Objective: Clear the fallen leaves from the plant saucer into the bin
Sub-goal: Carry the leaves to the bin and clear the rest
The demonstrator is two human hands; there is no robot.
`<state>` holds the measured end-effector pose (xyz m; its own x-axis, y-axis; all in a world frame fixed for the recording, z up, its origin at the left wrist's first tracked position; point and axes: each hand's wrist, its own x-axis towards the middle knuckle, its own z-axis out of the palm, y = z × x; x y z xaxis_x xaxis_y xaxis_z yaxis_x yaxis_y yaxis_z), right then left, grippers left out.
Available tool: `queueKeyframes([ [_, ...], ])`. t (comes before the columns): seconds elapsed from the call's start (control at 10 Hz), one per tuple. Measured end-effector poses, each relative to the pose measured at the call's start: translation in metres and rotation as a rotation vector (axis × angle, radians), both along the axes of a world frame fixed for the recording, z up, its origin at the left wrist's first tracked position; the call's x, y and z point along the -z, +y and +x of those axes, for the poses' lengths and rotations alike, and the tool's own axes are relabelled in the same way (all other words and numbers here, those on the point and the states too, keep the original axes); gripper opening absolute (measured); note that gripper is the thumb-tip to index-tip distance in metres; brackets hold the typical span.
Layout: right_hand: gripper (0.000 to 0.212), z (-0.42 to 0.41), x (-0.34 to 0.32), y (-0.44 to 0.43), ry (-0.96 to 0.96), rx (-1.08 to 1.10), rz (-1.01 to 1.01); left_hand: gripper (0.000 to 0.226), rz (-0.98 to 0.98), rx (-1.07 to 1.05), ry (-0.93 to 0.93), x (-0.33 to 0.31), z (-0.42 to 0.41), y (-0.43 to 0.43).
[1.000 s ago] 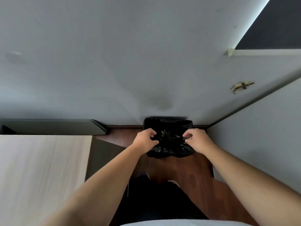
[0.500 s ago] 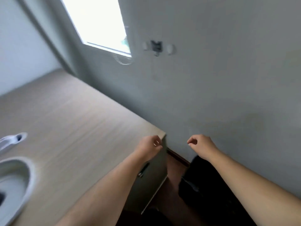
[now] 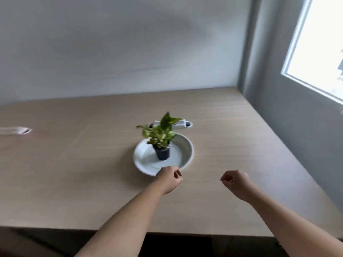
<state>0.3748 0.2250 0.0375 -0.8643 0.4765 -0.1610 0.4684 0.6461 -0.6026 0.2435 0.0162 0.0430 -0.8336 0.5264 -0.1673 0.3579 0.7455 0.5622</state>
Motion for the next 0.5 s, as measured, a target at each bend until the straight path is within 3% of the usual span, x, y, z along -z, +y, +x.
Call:
queueKeyframes([
  [0.2, 0.013, -0.094, 0.006, -0.065, -0.032, -0.099, 0.033, 0.014, -0.02, -0.117, -0.019, 0.012, -0.072, -0.088],
  [0.4, 0.014, -0.146, 0.02, -0.096, -0.066, -0.107, 0.087, 0.007, -0.046, -0.039, -0.034, 0.022, -0.139, -0.134],
  [0.5, 0.024, -0.154, 0.008, -0.102, 0.038, -0.047, 0.029, 0.008, -0.008, -0.032, -0.088, 0.025, -0.143, -0.153],
])
